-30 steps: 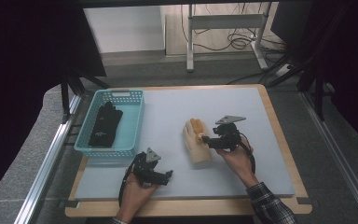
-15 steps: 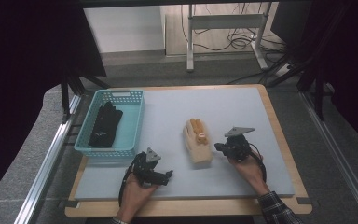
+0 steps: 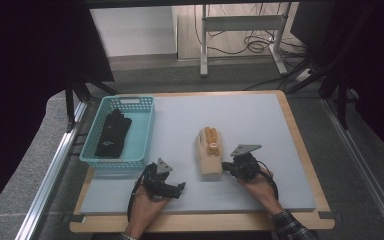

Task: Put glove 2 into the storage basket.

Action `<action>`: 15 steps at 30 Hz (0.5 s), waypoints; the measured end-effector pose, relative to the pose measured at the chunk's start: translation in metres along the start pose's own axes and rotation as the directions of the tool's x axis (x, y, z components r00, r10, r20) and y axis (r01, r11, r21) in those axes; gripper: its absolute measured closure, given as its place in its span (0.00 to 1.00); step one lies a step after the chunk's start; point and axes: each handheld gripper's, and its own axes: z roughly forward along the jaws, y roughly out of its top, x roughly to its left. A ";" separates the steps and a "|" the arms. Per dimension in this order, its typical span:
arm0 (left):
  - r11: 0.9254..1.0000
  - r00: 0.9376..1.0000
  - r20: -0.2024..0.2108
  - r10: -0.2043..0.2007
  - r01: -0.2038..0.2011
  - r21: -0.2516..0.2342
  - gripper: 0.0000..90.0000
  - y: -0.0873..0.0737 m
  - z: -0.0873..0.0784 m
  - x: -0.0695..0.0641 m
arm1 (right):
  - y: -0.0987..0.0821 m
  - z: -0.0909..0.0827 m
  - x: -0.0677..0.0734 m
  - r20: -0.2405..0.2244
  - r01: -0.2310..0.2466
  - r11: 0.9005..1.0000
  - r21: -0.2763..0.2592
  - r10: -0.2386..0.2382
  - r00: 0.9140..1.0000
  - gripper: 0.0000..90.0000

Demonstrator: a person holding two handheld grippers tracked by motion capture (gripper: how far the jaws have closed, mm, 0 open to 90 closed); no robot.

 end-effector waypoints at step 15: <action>1.000 1.000 0.000 -0.001 0.001 0.000 0.03 0.000 0.000 0.000 | 0.016 0.025 0.028 -0.048 0.044 0.999 -0.016 -0.045 0.998 0.97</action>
